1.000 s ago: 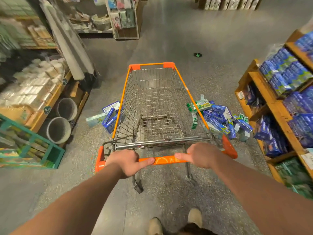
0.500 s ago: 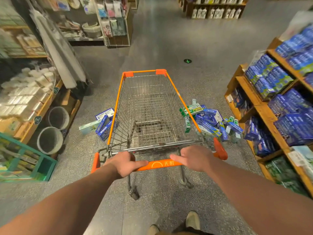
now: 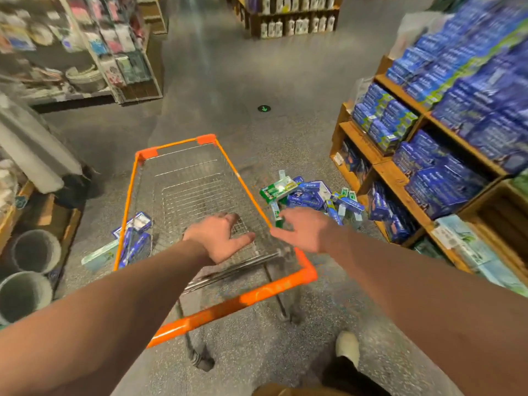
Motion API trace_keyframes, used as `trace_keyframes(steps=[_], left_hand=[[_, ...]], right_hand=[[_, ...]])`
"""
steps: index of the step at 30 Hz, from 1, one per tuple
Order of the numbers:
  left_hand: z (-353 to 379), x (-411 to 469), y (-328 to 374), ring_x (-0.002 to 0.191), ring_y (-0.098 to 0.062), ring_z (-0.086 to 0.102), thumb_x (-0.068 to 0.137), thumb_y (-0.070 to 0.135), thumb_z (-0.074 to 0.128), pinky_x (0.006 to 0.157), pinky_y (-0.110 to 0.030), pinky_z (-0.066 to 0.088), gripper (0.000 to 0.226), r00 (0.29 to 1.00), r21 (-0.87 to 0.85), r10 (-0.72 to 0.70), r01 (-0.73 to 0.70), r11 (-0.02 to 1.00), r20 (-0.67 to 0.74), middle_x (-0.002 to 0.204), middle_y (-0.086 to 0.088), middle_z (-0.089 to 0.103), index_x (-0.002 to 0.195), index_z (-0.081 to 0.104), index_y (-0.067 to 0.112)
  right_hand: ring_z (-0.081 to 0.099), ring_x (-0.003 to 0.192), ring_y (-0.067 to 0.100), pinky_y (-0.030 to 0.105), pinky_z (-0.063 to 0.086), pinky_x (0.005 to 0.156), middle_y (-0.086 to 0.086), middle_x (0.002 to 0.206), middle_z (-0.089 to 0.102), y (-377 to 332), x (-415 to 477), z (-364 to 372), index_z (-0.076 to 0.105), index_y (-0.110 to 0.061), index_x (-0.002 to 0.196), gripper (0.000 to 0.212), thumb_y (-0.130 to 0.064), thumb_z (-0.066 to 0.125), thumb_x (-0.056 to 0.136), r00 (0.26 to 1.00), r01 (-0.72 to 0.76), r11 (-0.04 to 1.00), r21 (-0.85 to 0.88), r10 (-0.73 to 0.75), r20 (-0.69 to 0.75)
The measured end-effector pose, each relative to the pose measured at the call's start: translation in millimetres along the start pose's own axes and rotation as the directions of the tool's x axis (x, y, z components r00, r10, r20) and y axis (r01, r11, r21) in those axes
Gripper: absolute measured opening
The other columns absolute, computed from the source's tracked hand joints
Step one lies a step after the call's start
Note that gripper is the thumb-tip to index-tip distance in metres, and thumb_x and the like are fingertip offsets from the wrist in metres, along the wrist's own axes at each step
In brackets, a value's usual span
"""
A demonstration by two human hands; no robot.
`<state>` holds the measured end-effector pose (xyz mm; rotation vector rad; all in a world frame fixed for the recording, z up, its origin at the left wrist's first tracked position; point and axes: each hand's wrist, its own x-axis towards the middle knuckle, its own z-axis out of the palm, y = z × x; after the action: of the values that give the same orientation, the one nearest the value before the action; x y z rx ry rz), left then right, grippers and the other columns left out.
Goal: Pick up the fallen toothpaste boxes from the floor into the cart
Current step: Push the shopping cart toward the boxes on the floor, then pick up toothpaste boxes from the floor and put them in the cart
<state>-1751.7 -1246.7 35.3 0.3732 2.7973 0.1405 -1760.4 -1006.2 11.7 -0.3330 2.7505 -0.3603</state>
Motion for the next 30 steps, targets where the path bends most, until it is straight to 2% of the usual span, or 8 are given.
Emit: trace_keyframes(steps=[3, 8, 12, 16, 18, 22, 27, 30], left_hand=[[-5, 46, 41, 0.136, -0.030, 0.049, 0.089, 0.081, 0.037, 0.108, -0.041, 0.043, 0.086, 0.999, 0.015, 0.027, -0.027, 1.000, 0.026, 0.155, -0.009, 0.045, 0.152, 0.038, 0.023], [-3, 137, 113, 0.134, -0.030, 0.051, 0.083, 0.088, 0.029, 0.103, -0.045, 0.048, 0.095, 0.999, 0.045, -0.002, 0.001, 0.999, 0.039, 0.157, -0.007, 0.042, 0.153, 0.035, 0.024], [-4, 203, 177, 0.137, -0.027, 0.048, 0.083, 0.089, 0.028, 0.104, -0.045, 0.046, 0.095, 0.996, 0.033, -0.027, 0.025, 0.999, 0.080, 0.160, -0.005, 0.038, 0.155, 0.030, 0.027], [-9, 268, 222, 0.138, -0.026, 0.046, 0.089, 0.082, 0.037, 0.106, -0.043, 0.044, 0.086, 0.993, 0.008, -0.044, 0.043, 0.999, 0.109, 0.160, -0.001, 0.038, 0.156, 0.029, 0.029], [-10, 292, 231, 0.137, -0.027, 0.046, 0.089, 0.080, 0.039, 0.105, -0.043, 0.044, 0.083, 0.992, 0.006, -0.034, 0.033, 0.999, 0.121, 0.157, -0.002, 0.041, 0.154, 0.032, 0.028], [-5, 365, 234, 0.129, -0.027, 0.052, 0.090, 0.078, 0.041, 0.092, -0.037, 0.045, 0.077, 0.988, 0.017, -0.042, 0.040, 0.999, 0.146, 0.150, -0.002, 0.048, 0.147, 0.040, 0.027], [24, 481, 216, 0.122, -0.030, 0.055, 0.078, 0.089, 0.034, 0.099, -0.047, 0.047, 0.090, 0.975, -0.063, -0.042, 0.057, 0.996, 0.220, 0.139, -0.008, 0.055, 0.138, 0.045, 0.023], [49, 553, 203, 0.117, -0.031, 0.057, 0.084, 0.080, 0.044, 0.092, -0.042, 0.048, 0.076, 0.968, -0.090, -0.028, 0.052, 0.995, 0.251, 0.134, -0.009, 0.057, 0.131, 0.049, 0.021]], right_hand=[[0.047, 0.137, 0.027, 0.038, 0.040, 0.110, 0.008, 0.152, 0.048, 63, 5, -23, 0.042, -0.022, 0.150, 0.076, -0.072, 0.042, 0.094, 1.000, -0.012, 0.999, 0.044, 0.012, -0.014], [0.042, 0.141, 0.027, 0.043, 0.037, 0.113, 0.007, 0.157, 0.042, 179, 30, -55, 0.036, -0.015, 0.154, 0.083, -0.071, 0.045, 0.094, 0.998, -0.067, 0.995, 0.078, 0.066, 0.006], [0.047, 0.135, 0.029, 0.042, 0.043, 0.106, 0.008, 0.155, 0.043, 258, 60, -90, 0.034, -0.022, 0.156, 0.084, -0.074, 0.047, 0.091, 0.996, -0.086, 0.984, 0.157, 0.085, 0.011], [0.049, 0.133, 0.030, 0.038, 0.042, 0.100, 0.010, 0.153, 0.045, 316, 101, -119, 0.033, -0.019, 0.156, 0.079, -0.067, 0.050, 0.095, 0.996, -0.077, 0.987, 0.143, 0.069, 0.057], [0.052, 0.129, 0.030, 0.039, 0.044, 0.100, 0.010, 0.153, 0.045, 337, 121, -125, 0.030, -0.018, 0.157, 0.082, -0.067, 0.050, 0.094, 0.995, -0.078, 0.985, 0.156, 0.066, 0.081], [0.048, 0.134, 0.029, 0.039, 0.043, 0.105, 0.009, 0.156, 0.041, 381, 185, -129, 0.027, -0.019, 0.158, 0.083, -0.066, 0.053, 0.094, 0.986, -0.119, 0.978, 0.170, 0.097, 0.134], [0.050, 0.130, 0.031, 0.045, 0.045, 0.103, 0.011, 0.148, 0.049, 427, 285, -118, 0.036, -0.018, 0.152, 0.081, -0.069, 0.053, 0.091, 0.978, -0.128, 0.988, 0.082, 0.112, 0.178], [0.052, 0.128, 0.033, 0.045, 0.046, 0.101, 0.013, 0.144, 0.052, 452, 345, -101, 0.039, -0.016, 0.149, 0.074, -0.065, 0.053, 0.094, 0.967, -0.165, 0.983, 0.086, 0.144, 0.212]])
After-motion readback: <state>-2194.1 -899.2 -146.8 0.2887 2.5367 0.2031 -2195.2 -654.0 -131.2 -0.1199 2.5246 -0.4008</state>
